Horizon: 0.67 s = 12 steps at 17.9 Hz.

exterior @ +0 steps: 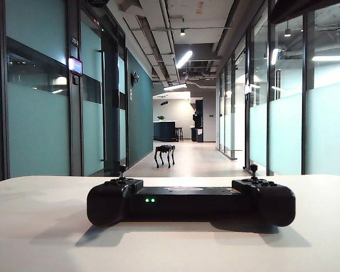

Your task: Push the left joystick on the remote control sitting on the white table forward to make the robot dog walk in a straight line until it approaches the door.

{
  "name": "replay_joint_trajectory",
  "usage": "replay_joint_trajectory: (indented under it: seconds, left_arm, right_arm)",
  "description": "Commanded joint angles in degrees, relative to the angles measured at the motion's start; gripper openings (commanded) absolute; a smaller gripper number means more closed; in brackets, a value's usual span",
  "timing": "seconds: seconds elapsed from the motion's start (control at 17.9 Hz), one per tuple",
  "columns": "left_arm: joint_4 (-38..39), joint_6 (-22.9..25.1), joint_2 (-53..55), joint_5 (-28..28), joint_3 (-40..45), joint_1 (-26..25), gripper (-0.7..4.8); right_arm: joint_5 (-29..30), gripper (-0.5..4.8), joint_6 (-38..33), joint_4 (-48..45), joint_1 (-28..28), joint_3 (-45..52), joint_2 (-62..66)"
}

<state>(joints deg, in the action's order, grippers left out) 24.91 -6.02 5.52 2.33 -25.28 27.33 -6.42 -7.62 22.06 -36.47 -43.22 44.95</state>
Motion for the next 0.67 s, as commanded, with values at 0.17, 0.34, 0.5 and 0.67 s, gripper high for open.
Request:
replay_joint_trajectory:
  seconds: [0.17, 0.34, 0.5, 0.67]
  left_arm:
    - [-8.57, 1.51, -2.99, 0.17, 7.08, 0.02, -0.05]
    - [-10.86, 1.70, -2.99, 0.02, 9.16, 0.04, -0.05]
    - [-12.63, 4.33, -3.37, 0.04, 9.20, -0.02, -0.05]
    - [-14.82, 4.31, -3.67, -0.35, 9.31, 0.00, -0.05]
  right_arm:
    - [-0.11, -0.06, 0.24, -1.09, -0.02, -0.28, -0.24]
    - [-0.09, -0.06, 0.24, -1.11, -0.02, -0.28, -0.24]
    - [-0.09, -0.06, 0.24, -1.11, -0.02, -0.28, -0.24]
    - [-0.09, -0.06, 0.24, -1.11, -0.04, -0.28, -0.24]
